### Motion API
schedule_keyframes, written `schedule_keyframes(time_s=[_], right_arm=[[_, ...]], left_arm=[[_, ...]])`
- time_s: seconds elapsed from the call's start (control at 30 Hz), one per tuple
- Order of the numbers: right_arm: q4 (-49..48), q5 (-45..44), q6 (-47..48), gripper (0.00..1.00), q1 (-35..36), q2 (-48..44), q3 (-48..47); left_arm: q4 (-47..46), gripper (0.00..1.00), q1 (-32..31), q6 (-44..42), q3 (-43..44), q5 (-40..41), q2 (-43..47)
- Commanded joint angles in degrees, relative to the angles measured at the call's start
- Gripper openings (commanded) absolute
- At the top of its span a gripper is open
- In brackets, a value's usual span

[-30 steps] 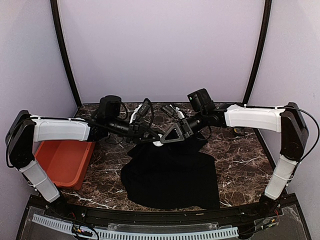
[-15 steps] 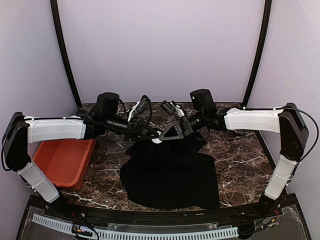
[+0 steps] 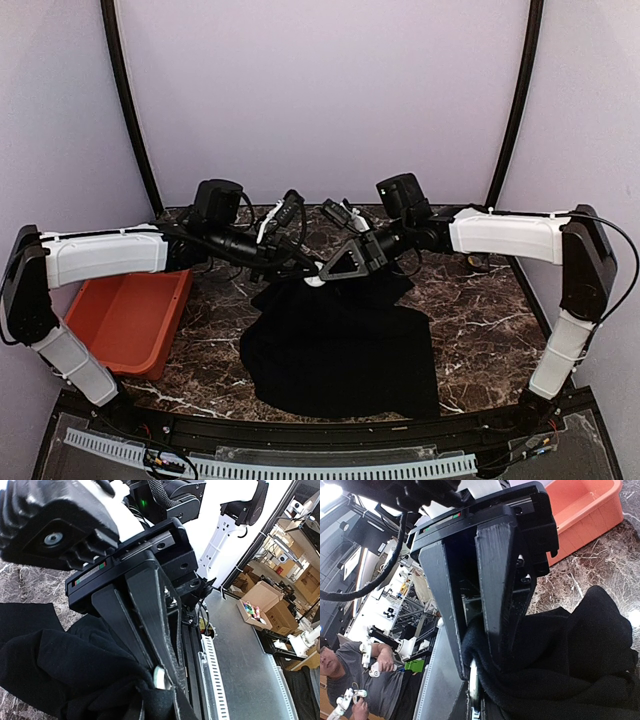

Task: Pin the brooch onto the clothing
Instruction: Close the brooch onto the flattened clothing.

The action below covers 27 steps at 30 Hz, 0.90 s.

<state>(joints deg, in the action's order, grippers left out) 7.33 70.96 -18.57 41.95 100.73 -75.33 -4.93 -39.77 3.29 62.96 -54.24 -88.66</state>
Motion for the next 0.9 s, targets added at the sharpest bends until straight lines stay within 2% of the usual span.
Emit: schedule_keyframes(time_s=[0.0,0.1,0.23,0.43,0.6,0.73,0.87], right_arm=[[-11.67,13.1,-8.96,0.0,0.58,-3.03,-0.9],[-19.1,14.79,-15.07,0.0,0.56,-3.41,0.63],[-22.27,14.92,-18.72,0.0,0.49,-3.23,0.53],[-11.13,12.97,-12.21,0.0,0.47,-1.17,-2.42],[-8.22,12.28,-11.27,0.0,0.55,-0.87,-2.66],[7.85,8.64,-0.49,0.0,0.51,0.32,-7.46],[11.67,9.34,1.73,0.0,0.64,0.6,-8.87]], left_arm=[[4.5,0.01,-0.31,-7.65,-0.42,4.79,0.98],[6.71,0.01,-0.31,-9.48,-0.31,5.52,1.89],[9.29,0.01,-0.33,-12.12,-0.07,7.52,3.14],[11.91,0.01,-0.35,-14.09,0.7,8.43,3.74],[14.22,0.01,-0.32,-16.08,1.14,10.46,4.32],[16.5,0.01,-0.38,-18.05,1.63,11.18,4.55],[18.26,0.01,-0.75,-20.66,1.71,13.43,4.81]])
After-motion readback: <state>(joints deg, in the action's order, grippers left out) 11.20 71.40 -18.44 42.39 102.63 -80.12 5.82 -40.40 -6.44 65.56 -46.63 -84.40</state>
